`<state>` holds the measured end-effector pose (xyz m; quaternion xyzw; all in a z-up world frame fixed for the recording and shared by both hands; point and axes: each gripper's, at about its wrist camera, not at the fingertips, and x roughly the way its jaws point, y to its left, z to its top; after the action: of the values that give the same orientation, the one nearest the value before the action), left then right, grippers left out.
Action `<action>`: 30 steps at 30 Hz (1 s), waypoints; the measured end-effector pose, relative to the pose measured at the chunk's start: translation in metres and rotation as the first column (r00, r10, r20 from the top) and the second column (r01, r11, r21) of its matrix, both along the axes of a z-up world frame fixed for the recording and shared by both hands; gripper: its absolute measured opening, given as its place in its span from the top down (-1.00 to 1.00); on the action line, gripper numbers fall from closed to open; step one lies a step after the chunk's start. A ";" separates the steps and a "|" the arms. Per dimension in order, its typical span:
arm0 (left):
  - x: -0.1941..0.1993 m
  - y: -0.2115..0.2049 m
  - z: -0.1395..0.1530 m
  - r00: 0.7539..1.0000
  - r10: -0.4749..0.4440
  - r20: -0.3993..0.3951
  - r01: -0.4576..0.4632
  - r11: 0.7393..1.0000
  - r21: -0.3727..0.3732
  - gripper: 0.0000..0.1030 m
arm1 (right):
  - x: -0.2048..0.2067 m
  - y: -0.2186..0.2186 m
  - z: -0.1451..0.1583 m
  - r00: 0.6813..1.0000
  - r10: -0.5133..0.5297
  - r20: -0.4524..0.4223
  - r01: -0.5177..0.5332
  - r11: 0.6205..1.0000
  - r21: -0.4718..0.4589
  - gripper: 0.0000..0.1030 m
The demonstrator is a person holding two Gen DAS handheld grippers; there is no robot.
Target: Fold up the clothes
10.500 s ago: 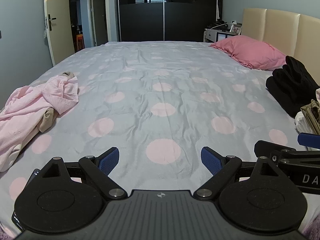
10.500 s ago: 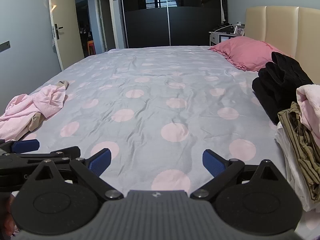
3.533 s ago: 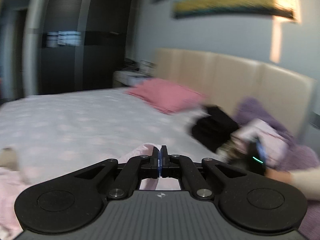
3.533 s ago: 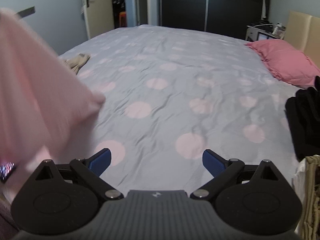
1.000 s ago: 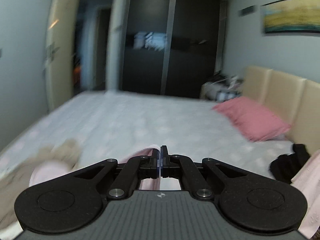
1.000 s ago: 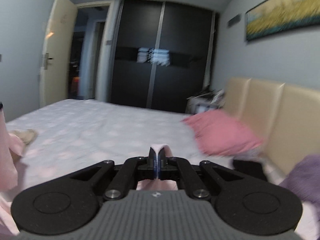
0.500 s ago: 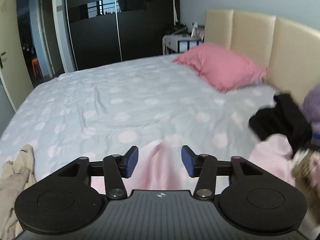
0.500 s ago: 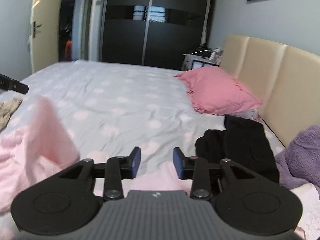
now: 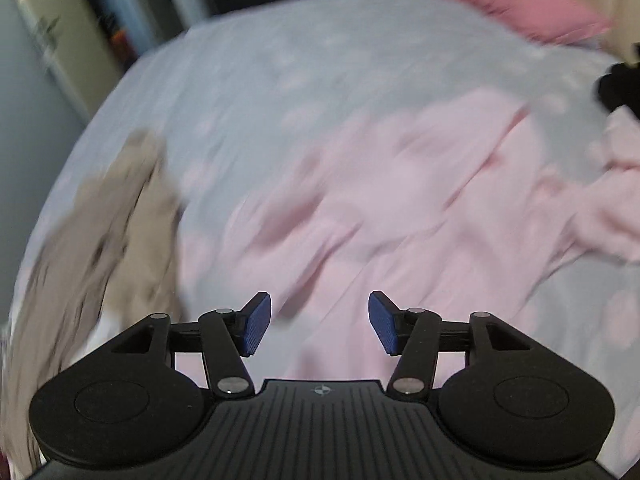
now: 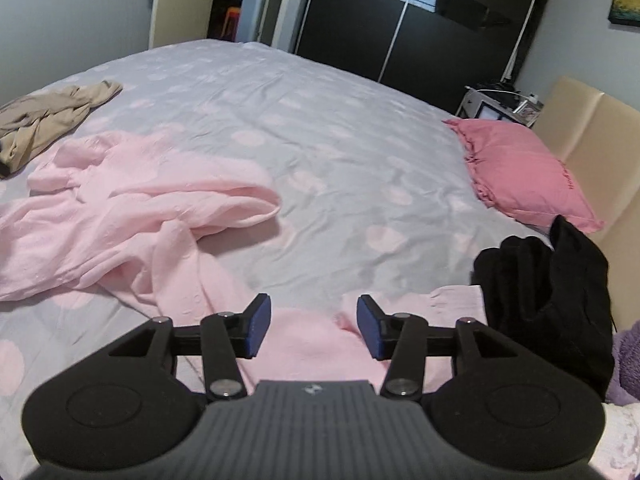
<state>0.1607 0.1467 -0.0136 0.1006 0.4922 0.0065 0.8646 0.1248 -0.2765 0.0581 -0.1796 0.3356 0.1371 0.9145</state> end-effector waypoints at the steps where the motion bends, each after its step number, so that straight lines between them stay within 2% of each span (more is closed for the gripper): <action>1: -0.004 0.012 -0.008 0.999 0.030 -0.023 -0.030 1.000 -0.003 -0.01 | 0.001 0.002 -0.002 1.000 0.004 -0.006 -0.004 1.000 -0.002 -0.04; 3: -0.010 0.030 -0.024 0.993 0.081 -0.082 -0.083 0.996 -0.020 -0.01 | 0.006 0.010 -0.006 1.000 0.007 -0.023 -0.007 1.000 -0.002 -0.06; 5: -0.015 0.040 -0.034 0.987 0.093 -0.128 -0.100 0.994 -0.046 -0.01 | 0.010 0.016 -0.012 0.999 0.011 -0.047 -0.011 1.000 -0.001 -0.09; 9: -0.023 0.048 -0.049 0.978 0.110 -0.178 -0.129 0.987 -0.101 0.03 | 0.017 0.029 -0.026 0.995 0.028 -0.095 -0.029 1.000 -0.010 -0.14; 10: -0.025 0.050 -0.052 0.975 0.110 -0.193 -0.135 0.984 -0.121 0.25 | 0.019 0.034 -0.030 0.994 0.035 -0.107 -0.038 0.999 -0.020 -0.15; 11: -0.026 0.051 -0.054 0.973 0.106 -0.206 -0.137 0.980 -0.141 0.56 | 0.020 0.038 -0.035 0.992 0.043 -0.118 -0.047 0.998 -0.029 -0.16; 12: -0.026 0.051 -0.055 0.974 0.098 -0.203 -0.129 0.980 -0.149 0.61 | 0.021 0.041 -0.039 0.990 0.051 -0.130 -0.056 0.998 -0.038 -0.19; 14: -0.028 0.048 -0.051 0.982 0.075 -0.171 -0.101 0.984 -0.148 0.86 | 0.024 0.048 -0.049 0.983 0.073 -0.170 -0.082 0.996 -0.046 -0.20; 19: -0.029 0.045 -0.012 0.999 0.053 -0.008 -0.053 0.987 -0.153 0.89 | 0.030 0.057 -0.081 0.952 0.109 -0.286 -0.128 0.991 -0.050 -0.24; 26: -0.018 0.060 0.050 0.972 0.123 0.199 -0.083 0.976 -0.200 0.89 | 0.037 0.061 -0.116 0.952 0.065 -0.300 -0.124 0.976 -0.180 -0.29; 27: -0.016 0.060 0.057 0.967 0.128 0.219 -0.082 0.975 -0.207 0.89 | 0.039 0.059 -0.119 0.952 0.052 -0.302 -0.114 0.975 -0.192 -0.25; 28: -0.015 0.060 0.064 0.962 0.132 0.238 -0.081 0.974 -0.211 0.89 | 0.041 0.057 -0.121 0.952 0.039 -0.304 -0.104 0.974 -0.203 -0.13; 29: -0.013 0.060 0.068 0.957 0.137 0.257 -0.083 0.974 -0.212 0.89 | 0.042 0.055 -0.123 0.949 0.028 -0.315 -0.095 0.975 -0.200 0.02; 30: -0.012 0.060 0.070 0.951 0.143 0.273 -0.084 0.973 -0.215 0.89 | 0.044 0.051 -0.123 0.942 0.023 -0.333 -0.087 0.980 -0.178 0.27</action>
<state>0.1489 0.2065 0.0569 -0.0180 0.3649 0.0212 0.9306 0.1693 -0.2256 -0.0648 -0.2499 0.4901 0.1583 0.8199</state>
